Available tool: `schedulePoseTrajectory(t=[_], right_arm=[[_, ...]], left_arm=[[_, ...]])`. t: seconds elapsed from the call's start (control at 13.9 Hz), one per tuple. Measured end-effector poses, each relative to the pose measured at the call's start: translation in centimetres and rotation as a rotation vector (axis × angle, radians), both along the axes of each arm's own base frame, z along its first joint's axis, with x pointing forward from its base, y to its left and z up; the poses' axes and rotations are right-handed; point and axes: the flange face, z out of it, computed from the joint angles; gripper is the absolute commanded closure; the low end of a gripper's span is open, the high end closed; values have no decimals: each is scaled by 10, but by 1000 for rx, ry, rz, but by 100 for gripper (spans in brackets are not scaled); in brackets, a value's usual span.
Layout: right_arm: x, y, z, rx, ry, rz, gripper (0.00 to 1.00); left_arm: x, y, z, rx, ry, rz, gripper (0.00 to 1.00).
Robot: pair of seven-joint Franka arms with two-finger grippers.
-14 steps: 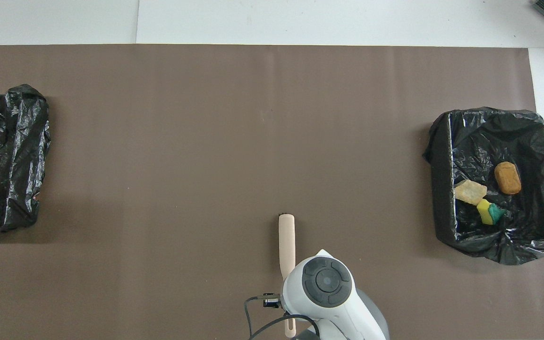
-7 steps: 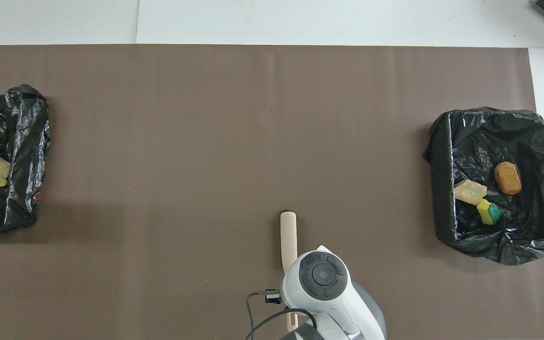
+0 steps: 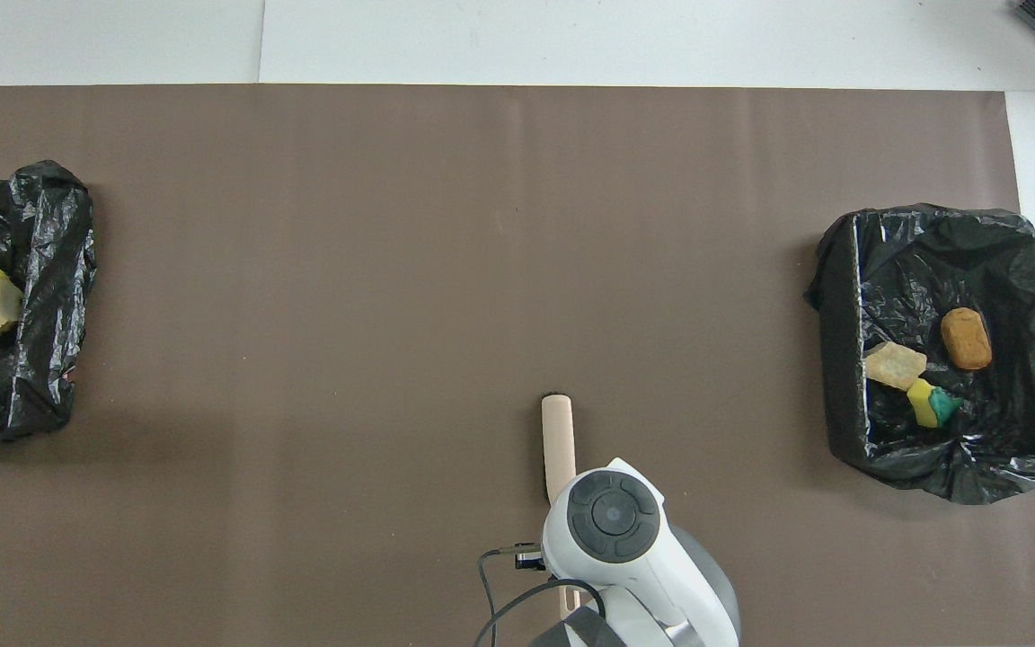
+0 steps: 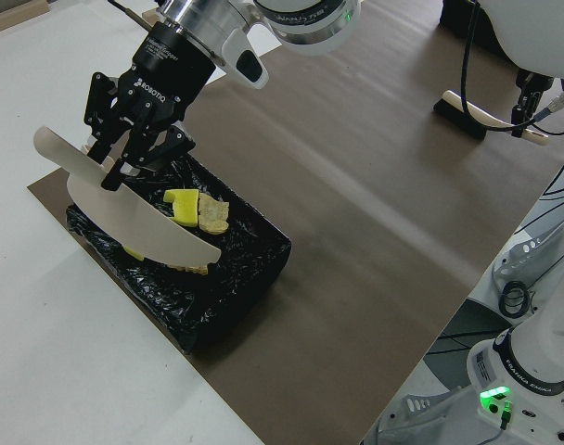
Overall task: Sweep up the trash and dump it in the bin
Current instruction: 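Tip the dustpan over the bin with the left gripper, then return the dustpan to the table center and release it with the left gripper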
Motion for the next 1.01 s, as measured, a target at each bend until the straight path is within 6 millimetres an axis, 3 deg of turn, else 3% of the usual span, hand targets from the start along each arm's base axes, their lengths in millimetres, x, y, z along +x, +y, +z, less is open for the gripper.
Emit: schedulePoseTrajectory(t=[0.07, 0.22, 0.43, 0.58, 0.65, 0.72, 1.01], right_arm=[[2, 1, 4, -8, 2, 9, 100], [7, 4, 6, -4, 2, 11, 100], [9, 5, 2, -4, 9, 10, 100], [11, 6, -1, -1, 8, 8, 100], [11, 6, -1, 0, 7, 7, 63], [11, 6, -1, 0, 7, 7, 1], [20, 0, -3, 8, 12, 8, 0]], left_arm=[[2, -13, -3, -56, -5, 5, 100], [13, -60, -12, -174, 2, -13, 100], [28, -157, -29, -316, 9, -59, 100], [29, -216, -49, -418, -44, 39, 100], [27, -243, -62, -465, -72, 108, 100], [24, -273, -75, -492, -100, 172, 100], [6, -404, -130, -565, -209, 448, 100]])
